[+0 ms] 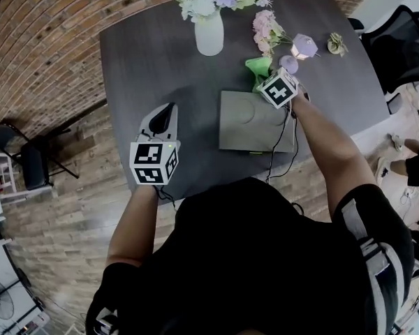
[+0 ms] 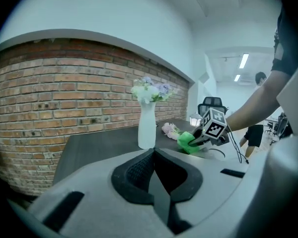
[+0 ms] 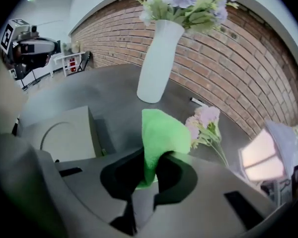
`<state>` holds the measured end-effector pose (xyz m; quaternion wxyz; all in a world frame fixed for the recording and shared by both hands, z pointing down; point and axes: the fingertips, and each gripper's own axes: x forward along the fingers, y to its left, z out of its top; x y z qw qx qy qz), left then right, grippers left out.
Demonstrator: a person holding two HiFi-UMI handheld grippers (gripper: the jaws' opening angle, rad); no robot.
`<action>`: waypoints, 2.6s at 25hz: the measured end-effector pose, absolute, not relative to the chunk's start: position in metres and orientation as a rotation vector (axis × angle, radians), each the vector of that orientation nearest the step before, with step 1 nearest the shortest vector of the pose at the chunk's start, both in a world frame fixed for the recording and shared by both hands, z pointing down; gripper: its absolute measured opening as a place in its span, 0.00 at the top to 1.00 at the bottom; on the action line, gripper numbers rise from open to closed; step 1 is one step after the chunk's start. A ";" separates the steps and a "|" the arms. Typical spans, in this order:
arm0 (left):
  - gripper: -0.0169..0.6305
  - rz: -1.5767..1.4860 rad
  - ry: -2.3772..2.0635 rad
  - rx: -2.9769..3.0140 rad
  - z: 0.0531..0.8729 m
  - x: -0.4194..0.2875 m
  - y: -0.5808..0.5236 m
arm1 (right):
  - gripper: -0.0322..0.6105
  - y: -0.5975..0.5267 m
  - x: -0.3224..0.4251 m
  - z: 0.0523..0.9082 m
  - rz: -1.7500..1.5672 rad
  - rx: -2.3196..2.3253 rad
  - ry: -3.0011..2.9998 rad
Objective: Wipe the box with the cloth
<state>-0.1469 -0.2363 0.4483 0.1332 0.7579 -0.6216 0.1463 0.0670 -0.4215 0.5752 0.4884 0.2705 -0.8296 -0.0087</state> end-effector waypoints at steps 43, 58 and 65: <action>0.96 0.378 -1.340 2.548 0.448 -0.056 -0.249 | 0.88 -0.249 0.275 0.564 0.540 0.997 -1.869; 0.96 0.294 -1.601 2.366 0.439 -0.156 -0.224 | 0.88 -0.341 0.183 0.551 0.361 0.905 -1.729; 0.96 0.283 -1.692 2.283 0.441 -0.197 -0.203 | 0.88 -0.330 0.050 0.550 0.256 0.684 -1.852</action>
